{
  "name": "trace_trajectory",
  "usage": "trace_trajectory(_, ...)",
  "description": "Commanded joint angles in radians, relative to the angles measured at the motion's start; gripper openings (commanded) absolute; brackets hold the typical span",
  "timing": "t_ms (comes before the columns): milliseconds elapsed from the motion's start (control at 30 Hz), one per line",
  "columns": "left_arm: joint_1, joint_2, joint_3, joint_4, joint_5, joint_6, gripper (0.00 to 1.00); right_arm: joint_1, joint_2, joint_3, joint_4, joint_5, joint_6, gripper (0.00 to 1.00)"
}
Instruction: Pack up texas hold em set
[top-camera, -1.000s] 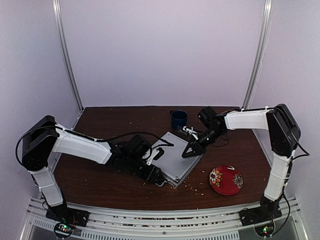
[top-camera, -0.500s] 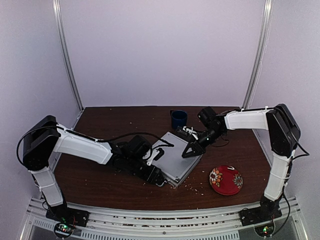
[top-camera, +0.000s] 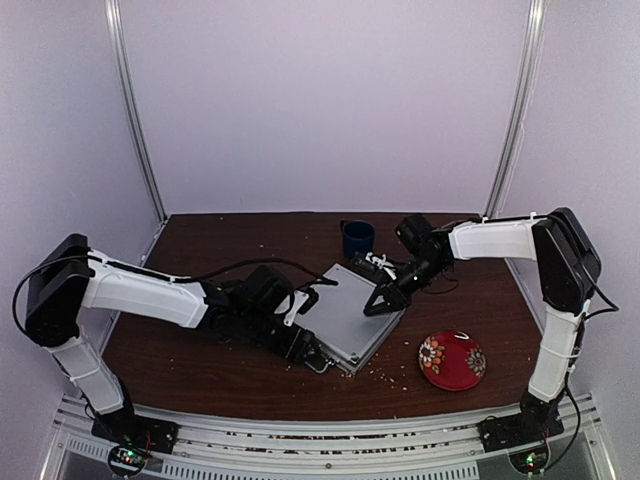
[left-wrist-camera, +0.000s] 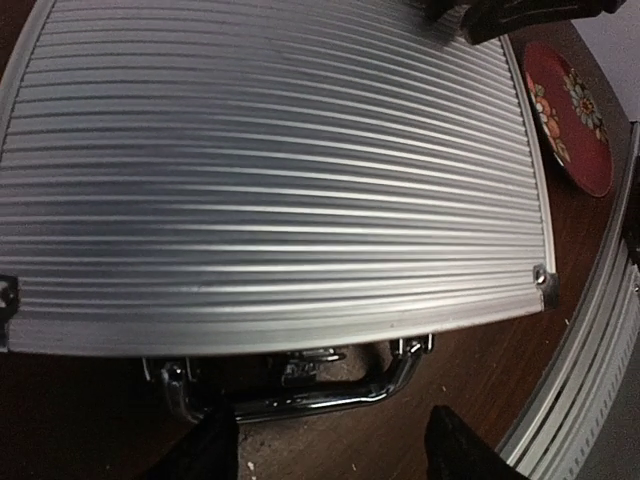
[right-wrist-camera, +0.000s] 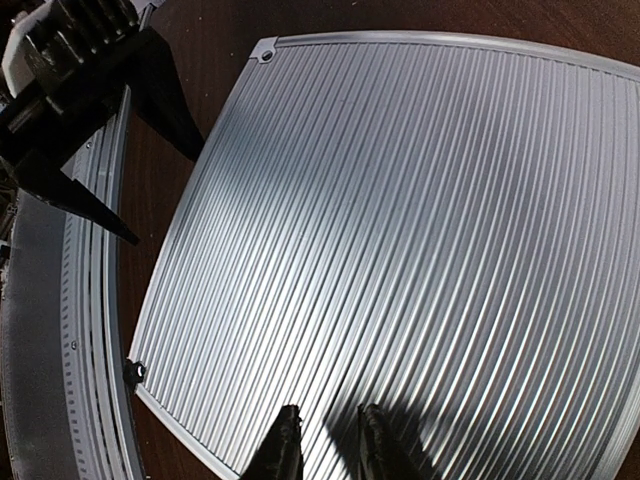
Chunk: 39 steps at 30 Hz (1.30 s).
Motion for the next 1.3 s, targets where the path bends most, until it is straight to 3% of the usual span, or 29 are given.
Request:
trace_trajectory(0, -0.004, -0.096, -0.084, 0.085, -0.048, -0.003, 0.64, 0.004, 0.040, -0.004, -0.047, 0.044, -0.015, 0.20)
trace_trajectory(67, -0.005, -0.093, -0.124, 0.134, -0.057, -0.012, 0.51, 0.004, 0.040, -0.004, -0.049, 0.045, -0.017, 0.20)
trace_trajectory(167, -0.005, -0.061, -0.138, 0.167, -0.046, -0.010, 0.07, 0.005, 0.039, -0.005, -0.049, 0.045, -0.017, 0.20)
trace_trajectory(200, -0.005, -0.052, -0.138, 0.176, -0.042, -0.011, 0.00, 0.004, 0.038, -0.006, -0.049, 0.045, -0.019, 0.20)
trace_trajectory(1267, -0.004, 0.104, -0.045, 0.231, -0.068, 0.031, 0.00, 0.004, 0.065, -0.002, -0.056, 0.049, -0.024, 0.20)
